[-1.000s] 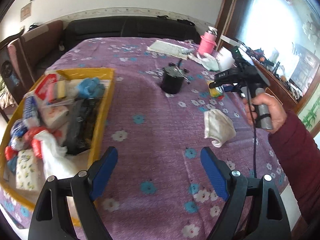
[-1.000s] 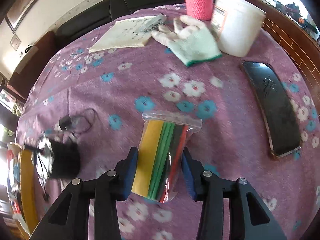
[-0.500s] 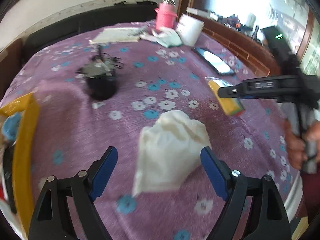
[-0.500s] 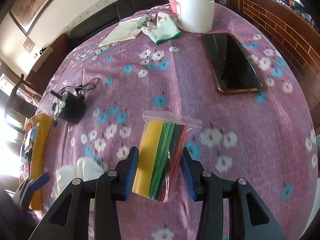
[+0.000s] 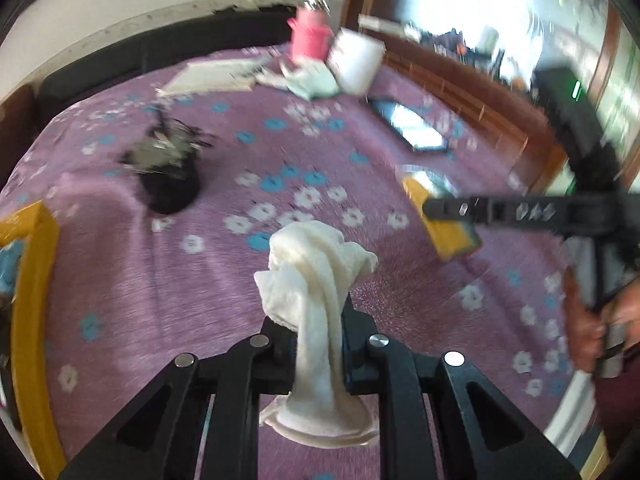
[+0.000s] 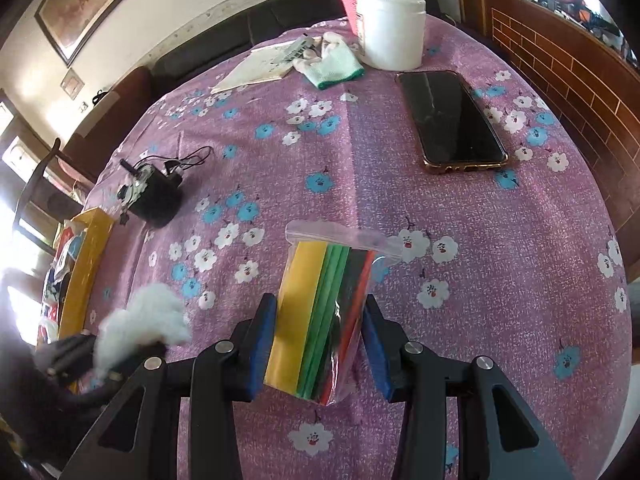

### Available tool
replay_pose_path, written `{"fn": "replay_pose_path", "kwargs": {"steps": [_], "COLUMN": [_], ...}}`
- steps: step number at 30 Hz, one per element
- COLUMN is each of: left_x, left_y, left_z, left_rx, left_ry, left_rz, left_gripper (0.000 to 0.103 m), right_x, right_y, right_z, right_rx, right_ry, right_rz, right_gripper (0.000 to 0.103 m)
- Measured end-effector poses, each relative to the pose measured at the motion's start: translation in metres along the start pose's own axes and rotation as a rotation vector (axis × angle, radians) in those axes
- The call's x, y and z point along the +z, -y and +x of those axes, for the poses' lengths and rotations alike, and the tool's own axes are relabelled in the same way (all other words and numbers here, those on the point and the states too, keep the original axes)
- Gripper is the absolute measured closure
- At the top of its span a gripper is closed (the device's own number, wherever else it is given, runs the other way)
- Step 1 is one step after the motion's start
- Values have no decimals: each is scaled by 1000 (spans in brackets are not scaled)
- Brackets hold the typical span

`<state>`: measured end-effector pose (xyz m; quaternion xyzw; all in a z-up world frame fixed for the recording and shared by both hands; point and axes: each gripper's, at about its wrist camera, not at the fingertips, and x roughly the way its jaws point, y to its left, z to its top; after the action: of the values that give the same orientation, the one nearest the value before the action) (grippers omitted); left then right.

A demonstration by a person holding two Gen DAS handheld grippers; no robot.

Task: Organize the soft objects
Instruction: 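Place the white towel and sponge pack into the box lid with both grippers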

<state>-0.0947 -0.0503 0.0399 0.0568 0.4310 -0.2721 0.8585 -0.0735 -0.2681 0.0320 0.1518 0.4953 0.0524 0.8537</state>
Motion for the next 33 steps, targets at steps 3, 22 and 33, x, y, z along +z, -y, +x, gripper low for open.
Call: {"fn": "replay_pose_path", "kwargs": {"steps": [3, 22, 33], "left_x": [-6, -133, -157], "left_y": [-20, -240, -314], "left_z": [-39, -201, -190], "left_rx": [-24, 378, 440], "left_ry": [72, 227, 170], "left_rz": [-72, -588, -715], "left_gripper": [88, 87, 41], "right_x": [-2, -34, -62], "right_y": [-13, -233, -346], "right_z": [-9, 5, 21], "right_rx": [21, 264, 366], "right_ry": [13, -72, -134], "right_rz": [-16, -330, -483], "right_gripper": [58, 57, 57]}}
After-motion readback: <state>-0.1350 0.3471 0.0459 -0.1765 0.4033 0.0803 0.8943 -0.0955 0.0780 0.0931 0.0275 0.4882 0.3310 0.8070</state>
